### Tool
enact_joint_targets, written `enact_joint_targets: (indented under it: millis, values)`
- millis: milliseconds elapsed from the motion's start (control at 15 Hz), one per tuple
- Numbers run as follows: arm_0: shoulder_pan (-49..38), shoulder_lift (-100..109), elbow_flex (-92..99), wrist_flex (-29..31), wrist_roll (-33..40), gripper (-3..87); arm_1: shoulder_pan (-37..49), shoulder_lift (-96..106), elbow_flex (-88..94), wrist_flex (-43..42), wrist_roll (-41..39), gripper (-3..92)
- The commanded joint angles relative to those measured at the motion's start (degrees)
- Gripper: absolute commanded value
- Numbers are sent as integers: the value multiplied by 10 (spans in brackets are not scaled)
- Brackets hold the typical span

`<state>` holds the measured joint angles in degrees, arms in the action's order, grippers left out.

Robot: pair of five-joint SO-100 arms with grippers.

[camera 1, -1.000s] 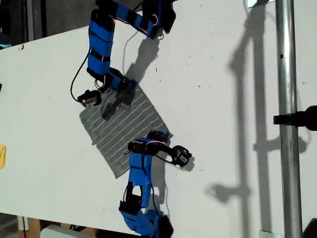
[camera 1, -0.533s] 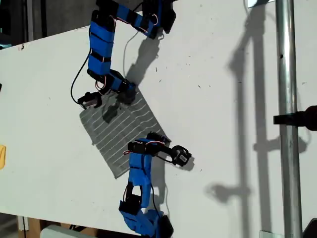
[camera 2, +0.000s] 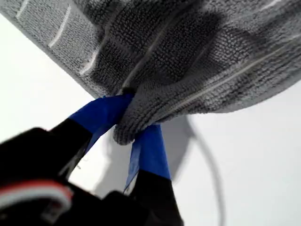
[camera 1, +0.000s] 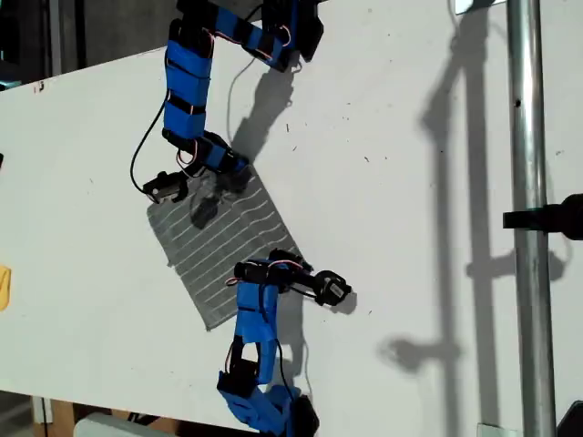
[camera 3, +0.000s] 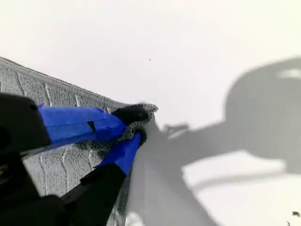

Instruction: Grasp corners of a towel and fold twice.

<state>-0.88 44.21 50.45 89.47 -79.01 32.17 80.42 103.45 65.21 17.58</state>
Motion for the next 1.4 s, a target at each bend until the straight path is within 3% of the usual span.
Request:
enact_joint_targets:
  millis: [0,200,400,733,933,1067,1133,1200,1333]
  values:
    - [16,86,-9,46,-4,169,1,27,-26,7,4,-2]
    - [18,168,-6,64,14,314,3,27,-22,5,4,-2]
    - [13,192,-8,56,25,316,4,29,-21,4,4,-2]
    - [-11,57,-28,-18,25,299,4,42,-19,9,4,-2]
    - [-33,-19,-45,-32,22,291,0,49,-13,9,4,-2]
    - [-41,-30,-42,-26,19,164,-1,57,-8,8,5,-2]
    - [-43,-30,-41,-25,16,23,0,62,-4,7,5,-2]
    - [-43,-29,-41,-25,19,-26,0,64,0,5,6,-2]
    - [-40,-26,-40,-22,16,-26,-1,64,3,2,6,-2]
